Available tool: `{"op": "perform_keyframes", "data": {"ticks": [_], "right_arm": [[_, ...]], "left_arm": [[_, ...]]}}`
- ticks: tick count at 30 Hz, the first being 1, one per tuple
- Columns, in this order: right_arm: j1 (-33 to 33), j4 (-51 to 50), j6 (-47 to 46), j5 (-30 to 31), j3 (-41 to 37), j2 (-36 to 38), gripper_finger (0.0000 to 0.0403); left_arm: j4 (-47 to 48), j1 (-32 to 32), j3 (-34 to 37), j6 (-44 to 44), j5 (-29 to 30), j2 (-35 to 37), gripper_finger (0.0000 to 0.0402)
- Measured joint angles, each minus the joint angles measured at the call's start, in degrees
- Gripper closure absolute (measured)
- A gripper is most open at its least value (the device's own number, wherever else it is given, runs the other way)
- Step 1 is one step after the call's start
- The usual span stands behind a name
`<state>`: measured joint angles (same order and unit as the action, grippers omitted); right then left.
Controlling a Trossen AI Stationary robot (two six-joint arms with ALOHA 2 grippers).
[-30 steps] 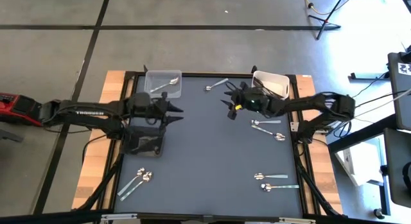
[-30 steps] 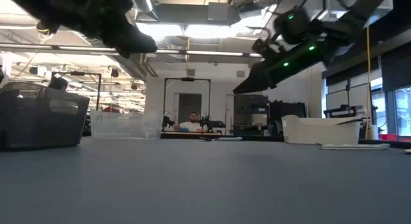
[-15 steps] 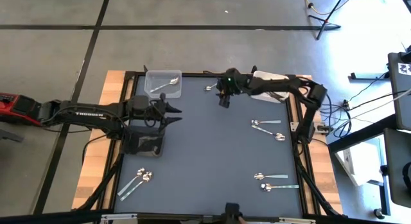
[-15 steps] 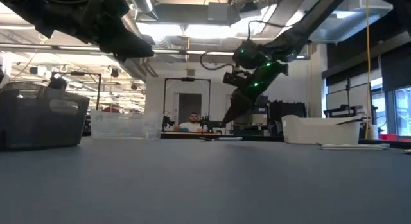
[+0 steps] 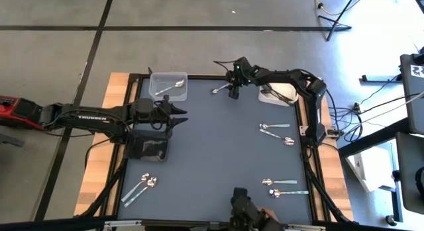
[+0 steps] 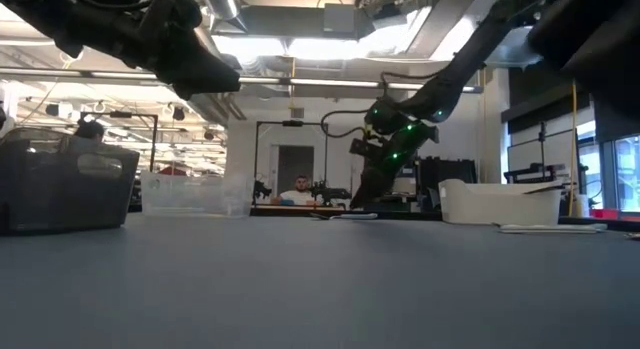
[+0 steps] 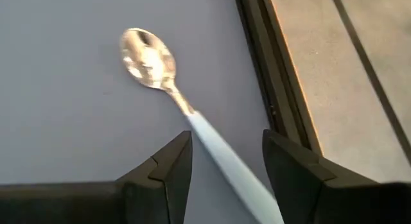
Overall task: Sort silverware by color (type)
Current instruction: Put the blue spoon into the black bin
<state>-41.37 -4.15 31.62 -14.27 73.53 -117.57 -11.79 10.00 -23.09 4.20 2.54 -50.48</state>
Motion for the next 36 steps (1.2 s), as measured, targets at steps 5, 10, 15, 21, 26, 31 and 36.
{"op": "perform_keyframes", "data": {"ticks": [5,10,15,21,26,31,36], "right_arm": [[-0.73,-7.81,1.11,-1.48,6.88,-4.67,0.0224],[-0.71,-15.22,2.89,-2.46,12.85,-8.00,0.0224],[-0.71,-16.49,1.81,-2.76,13.60,-8.27,0.0224],[-0.68,-16.95,2.68,-3.16,13.60,-8.29,0.0258],[-0.59,-17.46,3.43,-3.29,13.60,-8.29,0.0328],[-0.61,-17.50,3.03,-3.29,13.60,-8.29,0.0370],[-0.61,-17.58,3.63,-3.23,13.60,-8.27,0.0394]], "left_arm": [[-1.66,-0.01,0.00,1.35,0.23,-0.02,0.0264],[-2.18,-0.02,0.00,1.72,1.23,-0.02,0.0264],[-2.38,-0.02,0.00,1.94,4.87,-0.32,0.0264],[-2.49,-0.02,0.00,2.93,5.75,-1.05,0.0264],[-2.49,-0.02,0.00,2.94,5.37,-1.05,0.0264],[-4.46,0.00,0.00,2.04,5.38,-1.09,0.0264],[-12.93,0.22,-0.02,-5.96,5.57,-1.07,0.0264]]}}
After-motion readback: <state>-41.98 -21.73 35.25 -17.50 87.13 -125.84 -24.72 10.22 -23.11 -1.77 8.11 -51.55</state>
